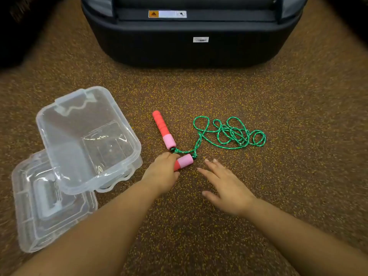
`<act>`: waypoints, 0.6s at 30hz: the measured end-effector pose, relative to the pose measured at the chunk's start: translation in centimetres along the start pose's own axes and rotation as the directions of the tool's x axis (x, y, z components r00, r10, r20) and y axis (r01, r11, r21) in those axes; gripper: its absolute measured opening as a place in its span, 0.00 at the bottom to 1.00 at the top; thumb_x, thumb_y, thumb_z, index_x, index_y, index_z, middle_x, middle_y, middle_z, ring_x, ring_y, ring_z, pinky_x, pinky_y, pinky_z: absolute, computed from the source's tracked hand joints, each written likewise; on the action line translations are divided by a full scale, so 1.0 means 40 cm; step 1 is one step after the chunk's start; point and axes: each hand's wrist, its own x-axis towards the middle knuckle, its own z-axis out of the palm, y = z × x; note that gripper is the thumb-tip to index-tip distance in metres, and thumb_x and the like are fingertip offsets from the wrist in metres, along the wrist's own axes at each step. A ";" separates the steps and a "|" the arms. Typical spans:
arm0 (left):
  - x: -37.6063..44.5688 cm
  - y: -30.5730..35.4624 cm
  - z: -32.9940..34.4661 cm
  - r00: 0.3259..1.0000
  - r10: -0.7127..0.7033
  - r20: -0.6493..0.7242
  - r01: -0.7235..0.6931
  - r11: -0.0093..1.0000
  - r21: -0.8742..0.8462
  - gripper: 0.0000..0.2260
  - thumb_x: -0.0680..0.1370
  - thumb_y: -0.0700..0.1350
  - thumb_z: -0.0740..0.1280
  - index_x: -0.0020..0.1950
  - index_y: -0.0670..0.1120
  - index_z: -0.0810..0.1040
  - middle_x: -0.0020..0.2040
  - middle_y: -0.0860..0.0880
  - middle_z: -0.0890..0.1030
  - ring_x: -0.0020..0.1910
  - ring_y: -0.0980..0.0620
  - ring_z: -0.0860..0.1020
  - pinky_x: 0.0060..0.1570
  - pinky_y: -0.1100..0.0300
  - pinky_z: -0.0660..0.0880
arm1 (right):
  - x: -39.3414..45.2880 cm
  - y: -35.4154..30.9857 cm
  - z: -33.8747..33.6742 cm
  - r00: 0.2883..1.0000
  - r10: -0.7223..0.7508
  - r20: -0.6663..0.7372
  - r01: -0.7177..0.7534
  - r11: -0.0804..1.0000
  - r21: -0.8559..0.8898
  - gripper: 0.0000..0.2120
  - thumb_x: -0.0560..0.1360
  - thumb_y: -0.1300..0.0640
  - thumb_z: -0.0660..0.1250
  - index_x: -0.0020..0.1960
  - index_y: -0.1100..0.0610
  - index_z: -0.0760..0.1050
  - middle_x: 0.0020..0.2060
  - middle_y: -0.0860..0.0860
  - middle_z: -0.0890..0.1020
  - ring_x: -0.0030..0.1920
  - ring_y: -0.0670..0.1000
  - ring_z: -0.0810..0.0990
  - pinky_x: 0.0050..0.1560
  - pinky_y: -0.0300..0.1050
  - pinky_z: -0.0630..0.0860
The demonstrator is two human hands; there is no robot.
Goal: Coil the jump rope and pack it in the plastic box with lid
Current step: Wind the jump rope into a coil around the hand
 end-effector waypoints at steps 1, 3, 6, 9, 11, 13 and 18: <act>0.007 -0.002 0.007 1.000 -0.013 0.005 0.013 1.000 0.002 0.25 0.76 0.45 0.66 0.72 0.48 0.65 0.68 0.46 0.70 0.68 0.46 0.68 0.69 0.52 0.64 | 0.002 0.003 0.004 1.000 -0.001 0.006 0.001 1.000 0.007 0.32 0.77 0.44 0.59 0.77 0.46 0.50 0.78 0.49 0.47 0.78 0.51 0.42 0.77 0.52 0.47; 0.018 -0.004 0.021 0.999 -0.045 -0.008 0.045 0.999 -0.004 0.26 0.77 0.45 0.66 0.74 0.48 0.63 0.69 0.47 0.68 0.69 0.46 0.67 0.69 0.52 0.63 | 0.007 0.012 0.011 1.000 0.005 0.008 -0.005 1.000 0.007 0.32 0.77 0.44 0.59 0.77 0.46 0.50 0.78 0.48 0.46 0.78 0.51 0.41 0.76 0.50 0.45; 0.038 0.001 0.039 0.997 -0.082 -0.011 0.082 0.997 0.012 0.27 0.78 0.45 0.65 0.75 0.46 0.61 0.72 0.47 0.66 0.71 0.47 0.64 0.71 0.52 0.61 | 0.012 0.024 0.027 1.000 0.009 0.005 -0.009 1.000 0.027 0.32 0.77 0.44 0.58 0.77 0.45 0.50 0.78 0.48 0.46 0.78 0.50 0.41 0.76 0.50 0.45; 0.057 0.005 0.055 0.994 -0.111 -0.022 0.112 0.993 0.033 0.26 0.78 0.45 0.64 0.75 0.46 0.60 0.72 0.46 0.66 0.71 0.46 0.65 0.70 0.53 0.61 | 0.014 0.036 0.030 1.000 0.015 -0.003 -0.015 0.999 0.037 0.31 0.77 0.45 0.59 0.77 0.46 0.51 0.78 0.49 0.46 0.78 0.50 0.41 0.76 0.51 0.47; 0.065 0.007 0.069 0.991 -0.133 -0.012 0.133 0.990 0.037 0.25 0.78 0.46 0.64 0.74 0.46 0.61 0.71 0.46 0.67 0.70 0.46 0.66 0.68 0.52 0.63 | 0.012 0.038 0.033 1.000 0.012 -0.007 -0.012 0.999 0.045 0.31 0.77 0.45 0.59 0.77 0.46 0.51 0.78 0.49 0.47 0.78 0.50 0.42 0.76 0.51 0.47; 0.072 0.007 0.083 0.989 -0.149 -0.002 0.149 0.988 0.044 0.24 0.78 0.46 0.64 0.73 0.47 0.62 0.69 0.46 0.69 0.68 0.45 0.67 0.66 0.51 0.66 | 0.010 0.039 0.032 1.000 0.012 -0.006 -0.012 0.999 0.050 0.31 0.77 0.46 0.59 0.77 0.46 0.51 0.78 0.48 0.47 0.78 0.50 0.42 0.76 0.51 0.47; 0.088 0.000 0.102 0.982 -0.185 -0.044 0.188 0.981 0.051 0.22 0.78 0.39 0.62 0.72 0.47 0.64 0.66 0.46 0.70 0.64 0.45 0.70 0.63 0.51 0.69 | 0.005 0.046 0.024 0.999 0.039 -0.022 -0.037 0.996 0.086 0.30 0.78 0.45 0.58 0.76 0.45 0.51 0.78 0.47 0.47 0.78 0.49 0.41 0.77 0.51 0.47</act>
